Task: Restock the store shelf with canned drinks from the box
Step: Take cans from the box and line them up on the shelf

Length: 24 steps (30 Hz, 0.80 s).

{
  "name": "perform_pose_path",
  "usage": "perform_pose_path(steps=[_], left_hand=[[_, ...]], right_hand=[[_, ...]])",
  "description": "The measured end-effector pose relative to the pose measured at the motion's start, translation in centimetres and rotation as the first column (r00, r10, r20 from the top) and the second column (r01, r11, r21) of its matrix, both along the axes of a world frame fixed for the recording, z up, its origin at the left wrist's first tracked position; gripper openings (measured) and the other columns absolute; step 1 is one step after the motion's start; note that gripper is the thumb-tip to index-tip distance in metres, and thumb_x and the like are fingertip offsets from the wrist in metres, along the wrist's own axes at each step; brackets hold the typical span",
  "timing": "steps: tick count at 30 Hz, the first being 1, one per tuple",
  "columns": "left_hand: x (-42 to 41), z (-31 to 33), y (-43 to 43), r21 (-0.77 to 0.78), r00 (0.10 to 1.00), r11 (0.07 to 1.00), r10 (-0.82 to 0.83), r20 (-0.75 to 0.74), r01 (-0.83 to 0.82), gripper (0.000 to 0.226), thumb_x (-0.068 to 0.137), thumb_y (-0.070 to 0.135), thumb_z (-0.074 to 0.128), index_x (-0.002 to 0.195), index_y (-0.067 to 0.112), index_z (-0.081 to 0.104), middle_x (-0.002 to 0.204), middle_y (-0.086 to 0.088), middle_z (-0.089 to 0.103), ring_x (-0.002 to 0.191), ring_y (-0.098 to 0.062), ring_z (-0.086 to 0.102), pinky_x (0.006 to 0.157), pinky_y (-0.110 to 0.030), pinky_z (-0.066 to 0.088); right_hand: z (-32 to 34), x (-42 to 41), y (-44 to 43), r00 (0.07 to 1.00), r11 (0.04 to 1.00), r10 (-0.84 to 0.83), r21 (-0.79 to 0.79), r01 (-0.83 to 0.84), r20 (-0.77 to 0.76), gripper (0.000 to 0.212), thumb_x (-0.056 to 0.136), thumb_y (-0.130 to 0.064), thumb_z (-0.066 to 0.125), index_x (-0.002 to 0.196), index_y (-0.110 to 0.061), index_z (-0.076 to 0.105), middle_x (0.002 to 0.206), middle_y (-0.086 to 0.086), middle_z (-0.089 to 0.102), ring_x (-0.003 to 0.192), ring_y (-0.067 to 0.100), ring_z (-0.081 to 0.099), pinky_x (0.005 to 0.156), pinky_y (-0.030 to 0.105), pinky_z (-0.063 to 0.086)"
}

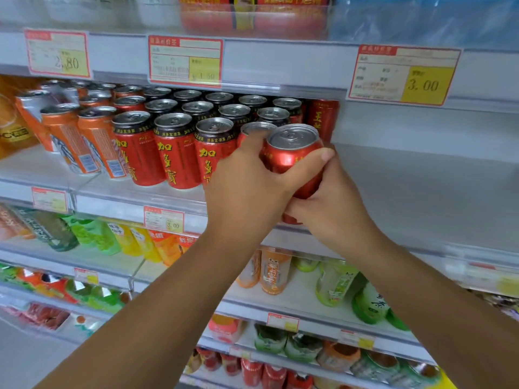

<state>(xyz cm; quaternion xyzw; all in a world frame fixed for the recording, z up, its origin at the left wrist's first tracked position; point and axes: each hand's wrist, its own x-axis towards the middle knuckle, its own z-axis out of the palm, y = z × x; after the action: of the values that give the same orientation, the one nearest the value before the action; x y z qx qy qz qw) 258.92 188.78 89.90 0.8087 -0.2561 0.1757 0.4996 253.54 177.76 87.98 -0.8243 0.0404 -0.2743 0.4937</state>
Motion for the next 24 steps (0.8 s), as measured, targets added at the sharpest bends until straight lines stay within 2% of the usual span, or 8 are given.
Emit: perform_pose_path(steps=[3,5,8,11,14,16,20,24], left_hand=[[0.3,-0.9,0.4,-0.026,0.99,0.99,-0.138,-0.02,0.138,0.079,0.062,0.081,0.057,0.126,0.036,0.056,0.104,0.017,0.071,0.098,0.001,0.066,0.087,-0.033,0.055],[1.0,-2.2,1.8,0.034,0.991,0.99,-0.135,0.023,0.134,0.073,0.067,0.078,0.057,0.126,0.037,0.056,0.107,0.018,0.069,0.101,0.004,0.063,0.087,-0.029,0.054],[2.4,-4.9,4.2,0.244,0.988,0.969,-0.061,0.143,0.025,0.062,0.072,0.075,0.051,0.115,0.033,0.065,0.11,0.015,0.067,0.107,-0.006,0.057,0.084,-0.023,0.045],[4.2,-7.5,5.2,0.38,0.959,0.925,-0.114,0.26,0.007,0.062,0.075,0.071,0.053,0.112,0.024,0.069,0.108,0.004,0.068,0.103,-0.016,0.057,0.088,-0.024,0.041],[5.2,-9.2,5.2,0.414,0.929,0.91,-0.151,0.336,-0.002,0.059,0.076,0.069,0.058,0.111,0.024,0.068,0.104,0.004,0.067,0.097,-0.02,0.062,0.089,-0.039,0.046],[5.3,-9.9,4.9,0.414,0.915,0.91,-0.144,0.377,-0.027,0.055,0.077,0.069,0.058,0.11,0.026,0.068,0.103,0.006,0.064,0.098,-0.019,0.059,0.091,-0.034,0.038],[5.3,-10.4,4.8,0.391,0.906,0.92,-0.141,0.4,-0.03,0.053,0.079,0.068,0.056,0.11,0.026,0.068,0.104,0.005,0.061,0.099,-0.021,0.055,0.091,-0.03,0.03],[5.2,-10.5,4.8,0.397,0.907,0.918,-0.145,0.396,-0.026,0.055,0.082,0.068,0.054,0.112,0.024,0.067,0.105,0.004,0.061,0.1,-0.022,0.053,0.091,-0.03,0.029]], right_hand=[[-0.1,-0.2,-1.7,0.994,0.995,-0.101,0.02,0.102,-0.031,0.076,0.057,-0.038,0.086,0.122,-0.043,0.046,0.123,-0.007,0.056,0.106,0.003,0.058,0.087,0.021,0.051],[-0.1,0.0,-3.3,0.983,0.987,-0.151,0.028,0.155,-0.106,0.073,0.056,-0.044,0.086,0.118,-0.046,0.048,0.12,-0.006,0.058,0.103,0.004,0.059,0.088,0.027,0.05],[-0.1,0.7,-5.7,0.949,0.974,-0.22,0.007,0.228,-0.226,0.069,0.06,-0.042,0.087,0.119,-0.04,0.051,0.123,-0.002,0.053,0.099,0.003,0.057,0.084,0.022,0.042],[-0.1,1.8,-7.2,0.959,0.978,-0.166,0.086,0.19,-0.23,0.063,0.064,-0.029,0.087,0.117,-0.036,0.054,0.113,-0.009,0.063,0.097,0.0,0.061,0.078,0.019,0.045],[0.0,3.1,-8.6,0.959,0.975,-0.138,0.134,0.175,-0.246,0.083,0.058,-0.023,0.088,0.13,-0.022,0.049,0.114,-0.006,0.067,0.102,0.008,0.065,0.088,0.031,0.052],[0.0,3.9,-9.1,0.956,0.973,-0.128,0.152,0.173,-0.265,0.096,0.052,-0.029,0.086,0.136,-0.018,0.043,0.119,-0.002,0.067,0.104,0.012,0.066,0.092,0.039,0.052],[-0.6,4.3,-8.7,0.938,0.972,-0.172,0.104,0.212,-0.3,0.093,0.07,-0.023,0.084,0.141,-0.024,0.024,0.131,-0.004,0.052,0.111,0.013,0.056,0.093,0.033,0.045],[-0.7,4.9,-8.6,0.923,0.963,-0.262,-0.017,0.268,-0.28,0.091,0.07,-0.035,0.084,0.141,-0.027,0.029,0.13,0.0,0.053,0.112,0.017,0.054,0.095,0.033,0.044]])
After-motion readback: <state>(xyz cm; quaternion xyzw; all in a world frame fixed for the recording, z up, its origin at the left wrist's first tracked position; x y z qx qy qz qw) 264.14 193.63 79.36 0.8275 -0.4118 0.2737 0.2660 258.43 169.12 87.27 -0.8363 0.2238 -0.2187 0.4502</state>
